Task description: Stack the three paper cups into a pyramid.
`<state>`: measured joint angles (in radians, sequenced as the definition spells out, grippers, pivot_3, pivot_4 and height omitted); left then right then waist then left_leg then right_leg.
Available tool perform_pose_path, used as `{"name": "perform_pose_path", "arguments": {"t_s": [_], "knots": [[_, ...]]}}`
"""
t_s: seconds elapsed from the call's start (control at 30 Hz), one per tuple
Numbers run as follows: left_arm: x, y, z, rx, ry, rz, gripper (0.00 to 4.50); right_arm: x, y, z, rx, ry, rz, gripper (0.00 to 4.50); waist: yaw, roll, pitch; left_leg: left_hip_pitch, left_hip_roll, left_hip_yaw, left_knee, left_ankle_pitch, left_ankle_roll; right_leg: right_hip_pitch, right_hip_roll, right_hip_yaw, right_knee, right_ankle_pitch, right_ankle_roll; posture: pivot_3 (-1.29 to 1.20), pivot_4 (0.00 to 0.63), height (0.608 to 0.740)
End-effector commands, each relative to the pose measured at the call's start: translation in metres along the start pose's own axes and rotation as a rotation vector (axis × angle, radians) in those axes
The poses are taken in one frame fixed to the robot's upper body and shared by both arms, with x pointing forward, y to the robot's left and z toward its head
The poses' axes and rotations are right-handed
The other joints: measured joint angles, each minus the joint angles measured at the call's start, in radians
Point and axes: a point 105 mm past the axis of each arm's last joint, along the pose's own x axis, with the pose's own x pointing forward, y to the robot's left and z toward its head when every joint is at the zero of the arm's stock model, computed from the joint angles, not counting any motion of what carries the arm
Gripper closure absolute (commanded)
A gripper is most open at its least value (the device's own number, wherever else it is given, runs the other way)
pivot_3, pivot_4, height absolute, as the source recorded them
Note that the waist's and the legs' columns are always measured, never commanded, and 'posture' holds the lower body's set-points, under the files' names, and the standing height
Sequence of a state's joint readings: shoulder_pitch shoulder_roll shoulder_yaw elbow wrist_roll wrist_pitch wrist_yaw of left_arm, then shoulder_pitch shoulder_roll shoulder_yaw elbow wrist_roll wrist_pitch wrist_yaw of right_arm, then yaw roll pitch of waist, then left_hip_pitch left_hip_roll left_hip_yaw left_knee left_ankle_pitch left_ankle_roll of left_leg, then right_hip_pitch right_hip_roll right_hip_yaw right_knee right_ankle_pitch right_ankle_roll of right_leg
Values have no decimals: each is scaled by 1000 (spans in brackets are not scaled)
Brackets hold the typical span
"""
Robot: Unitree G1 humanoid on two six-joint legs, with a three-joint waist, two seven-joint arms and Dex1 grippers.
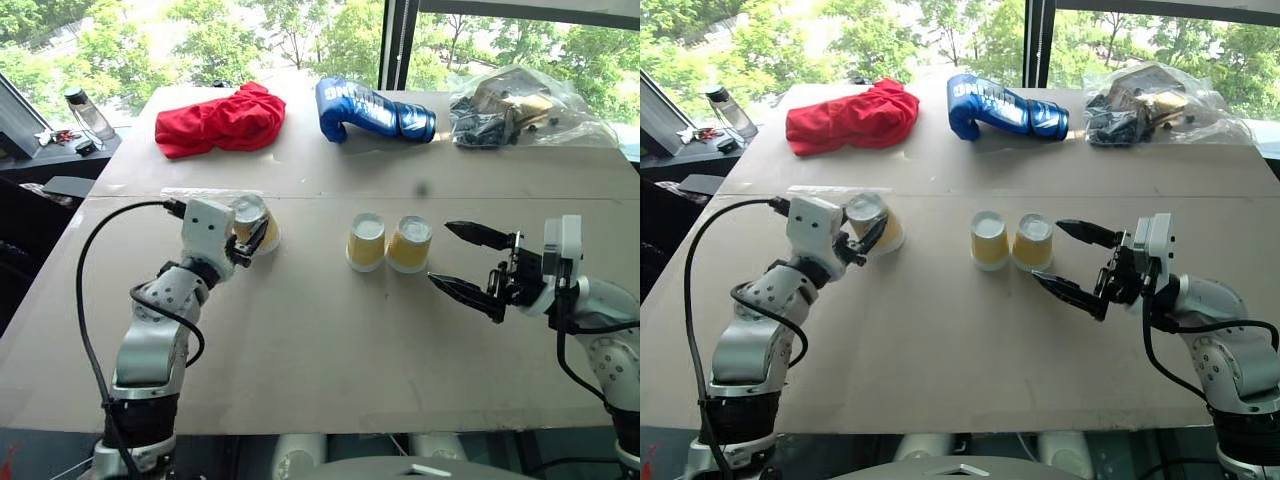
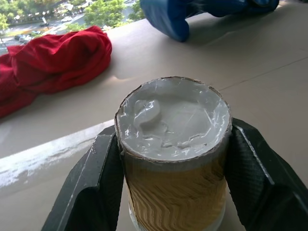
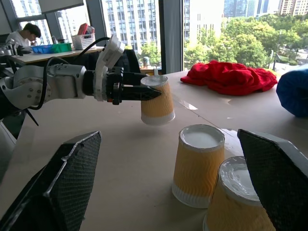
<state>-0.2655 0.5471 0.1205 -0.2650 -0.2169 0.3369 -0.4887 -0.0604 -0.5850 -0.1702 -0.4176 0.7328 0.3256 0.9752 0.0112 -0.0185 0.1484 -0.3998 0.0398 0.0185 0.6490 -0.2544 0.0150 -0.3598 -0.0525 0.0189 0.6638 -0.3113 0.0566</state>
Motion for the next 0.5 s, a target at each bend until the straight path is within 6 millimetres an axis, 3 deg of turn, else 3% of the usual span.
{"name": "perform_pose_path", "arguments": {"t_s": [0.03,0.27,0.5], "knots": [[16,-14,34,23,-104,-187,2209,-13,-9,9,-58,-12,-36,0,1,0,0,0,0,1,0,0,0,0,0,0,0,0,0,0,150,740],[51,-56,102,-103,-252,-612,2209,-34,-18,5,-91,32,-98,0,3,0,1,-1,-1,0,1,0,0,0,2,0,-1,0,0,0,150,740],[66,-94,112,-138,-246,-805,2209,-29,-10,4,-97,1,-133,0,-12,1,1,-1,0,1,1,2,-3,-1,3,3,0,0,0,0,150,740]]}}
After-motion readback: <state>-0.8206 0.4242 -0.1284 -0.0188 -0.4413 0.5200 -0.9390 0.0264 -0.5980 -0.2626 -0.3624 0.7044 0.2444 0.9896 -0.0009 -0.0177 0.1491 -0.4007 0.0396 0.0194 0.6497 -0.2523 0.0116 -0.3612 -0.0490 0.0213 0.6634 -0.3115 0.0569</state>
